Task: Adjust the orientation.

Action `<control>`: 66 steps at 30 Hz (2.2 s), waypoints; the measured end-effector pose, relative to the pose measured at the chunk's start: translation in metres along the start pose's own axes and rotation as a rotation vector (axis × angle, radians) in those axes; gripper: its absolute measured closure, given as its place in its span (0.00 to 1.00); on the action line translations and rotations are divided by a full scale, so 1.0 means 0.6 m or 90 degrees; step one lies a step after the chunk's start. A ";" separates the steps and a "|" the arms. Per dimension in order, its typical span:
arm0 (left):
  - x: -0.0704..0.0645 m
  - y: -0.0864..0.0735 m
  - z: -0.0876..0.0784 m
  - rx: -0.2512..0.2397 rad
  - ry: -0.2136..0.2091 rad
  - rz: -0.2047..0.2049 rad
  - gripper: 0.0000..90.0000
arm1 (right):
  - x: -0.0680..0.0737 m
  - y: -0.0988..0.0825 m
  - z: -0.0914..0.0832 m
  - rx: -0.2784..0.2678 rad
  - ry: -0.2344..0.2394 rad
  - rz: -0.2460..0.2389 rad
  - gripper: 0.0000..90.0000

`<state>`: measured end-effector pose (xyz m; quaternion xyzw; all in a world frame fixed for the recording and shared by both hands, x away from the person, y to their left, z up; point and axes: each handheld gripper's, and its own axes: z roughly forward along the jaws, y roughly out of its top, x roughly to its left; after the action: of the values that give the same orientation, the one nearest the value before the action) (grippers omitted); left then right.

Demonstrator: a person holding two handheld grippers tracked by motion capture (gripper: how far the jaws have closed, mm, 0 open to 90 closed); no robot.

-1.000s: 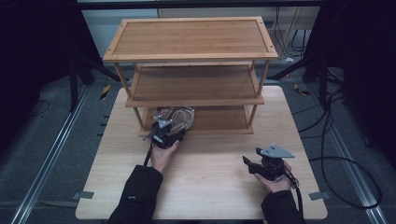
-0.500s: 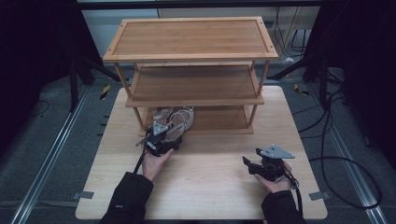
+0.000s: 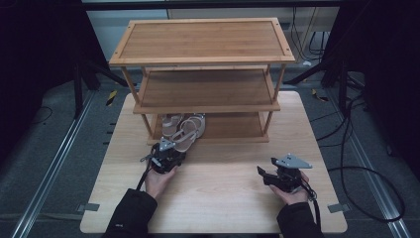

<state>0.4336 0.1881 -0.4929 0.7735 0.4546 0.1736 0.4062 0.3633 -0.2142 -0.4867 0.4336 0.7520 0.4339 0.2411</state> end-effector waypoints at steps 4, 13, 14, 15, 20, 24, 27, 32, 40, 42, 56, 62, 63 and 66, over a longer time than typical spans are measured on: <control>0.000 0.000 0.006 0.005 -0.002 0.006 0.87 | 0.000 0.000 0.000 0.000 0.000 0.001 0.39; -0.002 0.020 0.010 -0.022 0.001 0.019 0.89 | 0.000 0.000 0.002 0.001 -0.001 -0.002 0.39; -0.002 0.020 0.010 -0.022 0.001 0.019 0.89 | 0.000 -0.001 0.002 0.001 -0.002 -0.003 0.39; -0.001 0.024 0.013 -0.023 0.002 0.017 0.89 | 0.000 -0.001 0.002 0.001 -0.002 -0.003 0.39; 0.007 0.037 0.027 -0.025 0.012 0.008 0.89 | -0.002 0.000 0.001 0.000 -0.002 -0.001 0.40; 0.015 0.045 0.032 -0.033 0.017 -0.004 0.89 | 0.000 -0.001 0.001 -0.001 0.000 -0.004 0.40; 0.025 0.054 0.042 -0.026 0.035 0.003 0.89 | -0.001 -0.001 0.001 0.000 0.000 -0.003 0.40; 0.029 0.054 0.053 -0.029 0.040 0.000 0.90 | 0.000 -0.001 0.001 0.000 0.003 -0.002 0.40; 0.027 0.052 0.064 -0.031 0.051 0.018 0.89 | -0.001 -0.001 0.001 0.000 0.003 -0.004 0.40; 0.027 0.052 0.065 -0.033 0.052 0.017 0.89 | 0.000 -0.001 0.002 0.000 0.005 -0.002 0.40; 0.024 0.048 0.039 -0.022 0.049 0.011 0.72 | 0.002 -0.001 0.001 -0.001 0.004 -0.004 0.39; 0.030 0.023 -0.027 -0.036 0.029 0.023 0.59 | -0.001 -0.002 0.001 -0.003 -0.004 -0.003 0.36; 0.032 0.018 -0.039 -0.041 0.022 0.016 0.57 | -0.001 -0.002 0.001 -0.004 -0.007 -0.002 0.35; 0.036 0.008 -0.061 -0.041 0.013 0.012 0.51 | -0.001 -0.001 0.000 -0.004 -0.011 0.000 0.33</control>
<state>0.4241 0.2222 -0.4689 0.7626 0.4452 0.1997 0.4247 0.3633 -0.2150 -0.4875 0.4367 0.7485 0.4325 0.2491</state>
